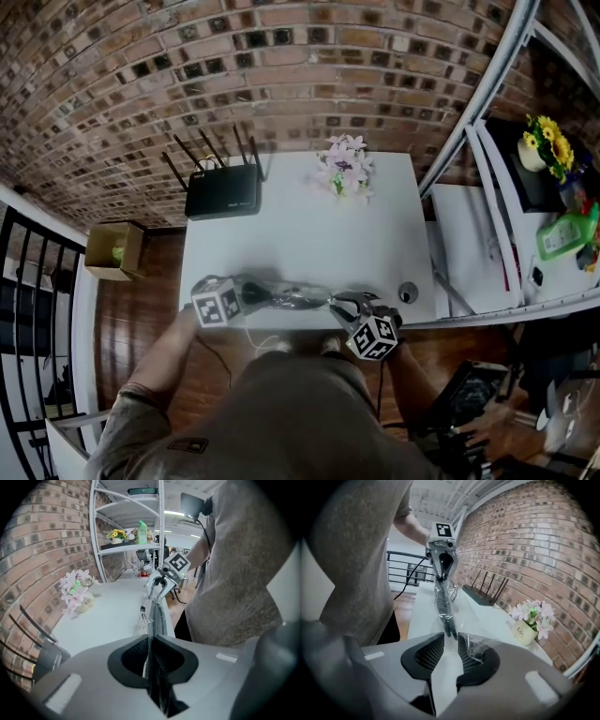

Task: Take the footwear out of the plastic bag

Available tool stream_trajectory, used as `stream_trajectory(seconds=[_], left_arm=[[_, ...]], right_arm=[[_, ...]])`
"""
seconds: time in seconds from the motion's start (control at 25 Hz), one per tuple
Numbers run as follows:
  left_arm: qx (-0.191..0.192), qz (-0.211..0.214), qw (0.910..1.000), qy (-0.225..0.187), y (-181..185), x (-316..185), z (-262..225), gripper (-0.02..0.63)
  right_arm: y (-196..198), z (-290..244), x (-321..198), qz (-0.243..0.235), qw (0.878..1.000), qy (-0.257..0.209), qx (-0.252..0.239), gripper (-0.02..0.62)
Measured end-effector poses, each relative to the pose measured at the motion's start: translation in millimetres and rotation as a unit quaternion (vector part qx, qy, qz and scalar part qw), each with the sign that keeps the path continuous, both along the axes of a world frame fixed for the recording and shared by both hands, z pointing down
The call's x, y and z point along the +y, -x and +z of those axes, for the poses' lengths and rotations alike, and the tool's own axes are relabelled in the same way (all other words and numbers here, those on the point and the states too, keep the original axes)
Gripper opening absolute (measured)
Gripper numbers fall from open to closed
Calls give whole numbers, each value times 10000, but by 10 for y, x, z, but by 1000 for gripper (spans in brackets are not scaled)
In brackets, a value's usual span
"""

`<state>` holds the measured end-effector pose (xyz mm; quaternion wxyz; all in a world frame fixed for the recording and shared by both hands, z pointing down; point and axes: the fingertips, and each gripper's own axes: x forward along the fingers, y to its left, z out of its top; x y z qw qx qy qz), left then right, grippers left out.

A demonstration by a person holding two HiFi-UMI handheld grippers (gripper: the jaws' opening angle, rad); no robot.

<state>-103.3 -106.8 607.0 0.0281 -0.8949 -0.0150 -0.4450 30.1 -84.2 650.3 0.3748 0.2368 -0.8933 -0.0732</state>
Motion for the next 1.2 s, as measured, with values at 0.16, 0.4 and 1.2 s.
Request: stream_trajectory(seconds=[0.16,0.4,1.2], left_arm=[[-20,135,9999,73,6,26,6,36],[18,280,9994,199,-4,61,-23,35],[-113,638,9971,-399,12,108,-18,276]], right_arm=[[53,60,51,-349,9987,-200,316,129],[187,-41,58,-530,9975,-423,216,140],[280,-111,57,-571,9977,259,-243,92]])
